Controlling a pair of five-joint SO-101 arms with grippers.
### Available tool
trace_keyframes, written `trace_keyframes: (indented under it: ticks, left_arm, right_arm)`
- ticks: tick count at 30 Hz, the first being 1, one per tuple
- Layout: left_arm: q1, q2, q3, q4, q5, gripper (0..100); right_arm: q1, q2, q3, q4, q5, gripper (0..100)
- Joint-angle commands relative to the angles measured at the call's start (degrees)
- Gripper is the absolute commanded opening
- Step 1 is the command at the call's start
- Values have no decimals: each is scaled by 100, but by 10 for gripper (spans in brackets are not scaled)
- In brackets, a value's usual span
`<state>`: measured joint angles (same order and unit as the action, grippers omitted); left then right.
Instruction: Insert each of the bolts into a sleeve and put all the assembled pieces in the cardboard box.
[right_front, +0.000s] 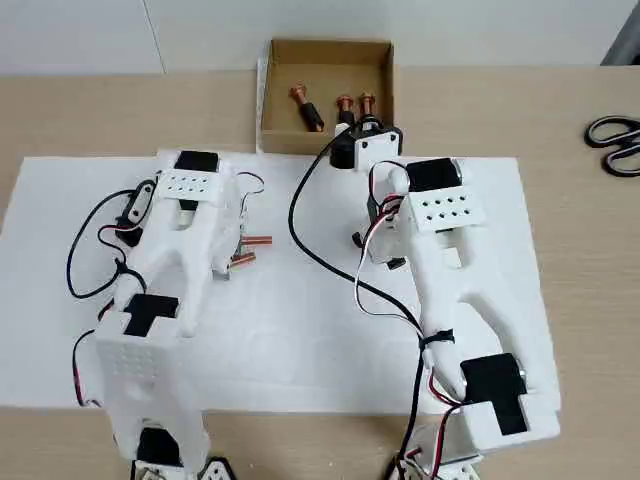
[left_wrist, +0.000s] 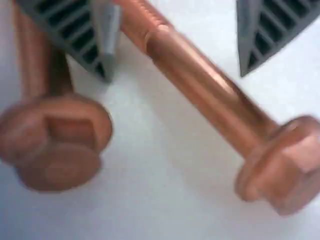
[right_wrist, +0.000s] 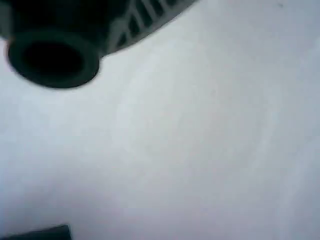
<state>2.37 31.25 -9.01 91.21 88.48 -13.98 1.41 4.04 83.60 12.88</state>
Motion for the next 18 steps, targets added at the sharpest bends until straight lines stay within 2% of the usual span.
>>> trace_keyframes:
  ticks: [1, 8, 14, 18]
  left_arm:
    - [-35, 237, 75, -53, 62, 126]
    - [-53, 246, 75, -44, 9, 49]
    - [-18, 202, 75, -9, -457, 24]
    - [0, 202, -356, 598, -782, 24]
  right_arm:
    - [4, -365, -70, 4, 9, 4]
    - [4, -365, -70, 4, 9, 4]
    - [4, -365, -70, 4, 9, 4]
    - [4, -365, -70, 4, 9, 4]
